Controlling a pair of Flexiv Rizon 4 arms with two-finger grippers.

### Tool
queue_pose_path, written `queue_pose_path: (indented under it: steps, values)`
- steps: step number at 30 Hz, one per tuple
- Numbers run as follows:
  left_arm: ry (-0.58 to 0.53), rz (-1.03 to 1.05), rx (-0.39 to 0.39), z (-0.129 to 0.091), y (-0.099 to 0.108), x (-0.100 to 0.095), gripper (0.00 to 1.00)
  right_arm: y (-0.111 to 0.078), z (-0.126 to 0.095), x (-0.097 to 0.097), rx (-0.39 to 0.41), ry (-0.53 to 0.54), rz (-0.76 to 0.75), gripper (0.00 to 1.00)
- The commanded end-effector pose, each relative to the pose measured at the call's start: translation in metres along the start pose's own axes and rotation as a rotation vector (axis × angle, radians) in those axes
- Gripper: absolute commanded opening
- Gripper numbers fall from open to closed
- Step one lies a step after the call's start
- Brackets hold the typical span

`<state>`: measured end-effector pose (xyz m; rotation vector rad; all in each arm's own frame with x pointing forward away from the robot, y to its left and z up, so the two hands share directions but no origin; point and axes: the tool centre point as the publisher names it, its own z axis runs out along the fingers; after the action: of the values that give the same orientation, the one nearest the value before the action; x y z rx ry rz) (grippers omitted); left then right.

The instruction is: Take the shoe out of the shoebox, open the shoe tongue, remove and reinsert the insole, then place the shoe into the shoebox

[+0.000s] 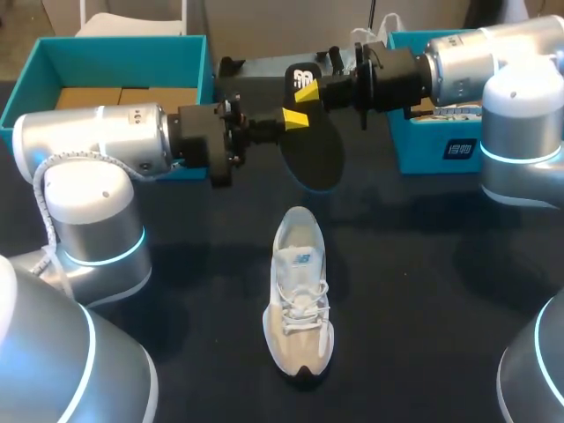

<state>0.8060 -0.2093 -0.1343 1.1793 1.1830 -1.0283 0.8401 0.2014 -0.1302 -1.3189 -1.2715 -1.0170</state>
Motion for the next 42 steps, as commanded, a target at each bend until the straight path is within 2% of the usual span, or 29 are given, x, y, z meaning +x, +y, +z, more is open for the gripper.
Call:
queue_pose_path:
  steps: [1,2,3,4,9,13,16,18,20,21,31,37,38,40,42]
  values:
    - [0.001,0.003,-0.001,0.003,0.000,0.001,0.00,-0.001,0.002,0.000,-0.001,-0.001,0.001,0.00]
    - [0.001,0.004,-0.001,0.003,0.000,0.001,0.00,-0.001,0.002,0.000,-0.009,0.012,-0.005,0.00]
    - [0.001,0.005,-0.001,0.002,0.000,0.001,0.00,-0.001,0.002,0.000,-0.013,0.016,-0.010,0.27]
    - [0.001,0.007,-0.002,0.000,0.001,0.000,0.00,-0.001,0.001,0.001,-0.026,0.023,-0.020,1.00]
    - [0.006,-0.001,-0.012,-0.015,0.003,0.002,0.00,-0.008,-0.008,0.001,-0.050,0.041,-0.043,1.00]
    - [0.026,-0.056,-0.026,-0.036,0.003,0.006,0.00,-0.017,-0.018,-0.002,-0.059,0.040,-0.053,1.00]
    - [-0.013,-0.202,-0.010,-0.048,0.003,0.007,0.00,-0.022,-0.023,-0.004,-0.064,0.037,-0.053,1.00]
    - [-0.080,-0.390,0.003,-0.059,0.004,0.008,0.00,-0.025,-0.028,-0.006,-0.077,0.023,-0.054,1.00]
    - [-0.094,-0.547,0.012,-0.068,0.004,0.009,0.00,-0.028,-0.033,-0.007,-0.108,0.026,-0.054,1.00]
    - [-0.092,-0.543,0.042,-0.071,0.001,0.006,0.00,-0.028,-0.033,-0.007,-0.108,0.026,-0.054,1.00]
    - [-0.092,-0.543,0.042,-0.071,0.001,0.006,0.00,-0.028,-0.033,-0.007,-0.108,0.026,-0.054,1.00]
    - [-0.023,-1.002,0.061,-0.067,-0.011,-0.002,0.00,-0.028,-0.033,-0.007,-0.108,0.026,-0.054,1.00]
    - [-0.012,-1.061,0.044,-0.066,-0.013,-0.002,0.00,-0.028,-0.033,-0.007,-0.108,0.026,-0.054,1.00]
    - [0.053,-1.406,0.044,-0.065,-0.016,-0.004,0.00,-0.028,-0.033,-0.007,-0.108,0.026,-0.054,1.00]
    - [0.068,-1.486,0.053,-0.065,-0.017,-0.005,0.00,-0.028,-0.033,-0.007,-0.108,0.026,-0.054,1.00]
